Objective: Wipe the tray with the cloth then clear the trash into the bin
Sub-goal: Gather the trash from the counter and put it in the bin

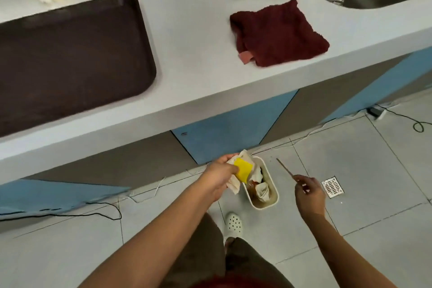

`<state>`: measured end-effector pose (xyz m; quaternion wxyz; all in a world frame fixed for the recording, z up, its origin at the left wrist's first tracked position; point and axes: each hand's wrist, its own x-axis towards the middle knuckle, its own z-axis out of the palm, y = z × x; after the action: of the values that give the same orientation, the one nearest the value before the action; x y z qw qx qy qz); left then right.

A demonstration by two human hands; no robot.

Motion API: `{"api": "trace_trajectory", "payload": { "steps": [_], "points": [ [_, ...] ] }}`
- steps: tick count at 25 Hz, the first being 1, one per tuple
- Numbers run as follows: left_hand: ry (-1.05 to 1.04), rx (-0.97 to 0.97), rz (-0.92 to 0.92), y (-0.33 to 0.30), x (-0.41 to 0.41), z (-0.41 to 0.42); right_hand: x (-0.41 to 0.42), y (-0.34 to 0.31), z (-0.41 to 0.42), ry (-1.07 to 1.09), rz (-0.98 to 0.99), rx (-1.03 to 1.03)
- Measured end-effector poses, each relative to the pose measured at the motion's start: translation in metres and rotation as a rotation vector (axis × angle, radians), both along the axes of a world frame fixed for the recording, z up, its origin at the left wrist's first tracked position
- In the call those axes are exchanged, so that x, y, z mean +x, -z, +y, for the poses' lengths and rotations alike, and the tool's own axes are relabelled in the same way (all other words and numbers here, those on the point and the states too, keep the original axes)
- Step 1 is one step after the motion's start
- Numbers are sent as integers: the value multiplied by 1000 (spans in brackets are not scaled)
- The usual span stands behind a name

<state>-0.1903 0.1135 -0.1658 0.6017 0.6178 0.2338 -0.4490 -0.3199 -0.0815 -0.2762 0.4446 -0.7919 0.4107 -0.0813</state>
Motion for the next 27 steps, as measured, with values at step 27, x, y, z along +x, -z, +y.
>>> {"api": "trace_trajectory", "payload": {
  "steps": [27],
  "points": [
    [122,324,192,340,2,-114,-16,255,2,403,492,712]
  ]
}}
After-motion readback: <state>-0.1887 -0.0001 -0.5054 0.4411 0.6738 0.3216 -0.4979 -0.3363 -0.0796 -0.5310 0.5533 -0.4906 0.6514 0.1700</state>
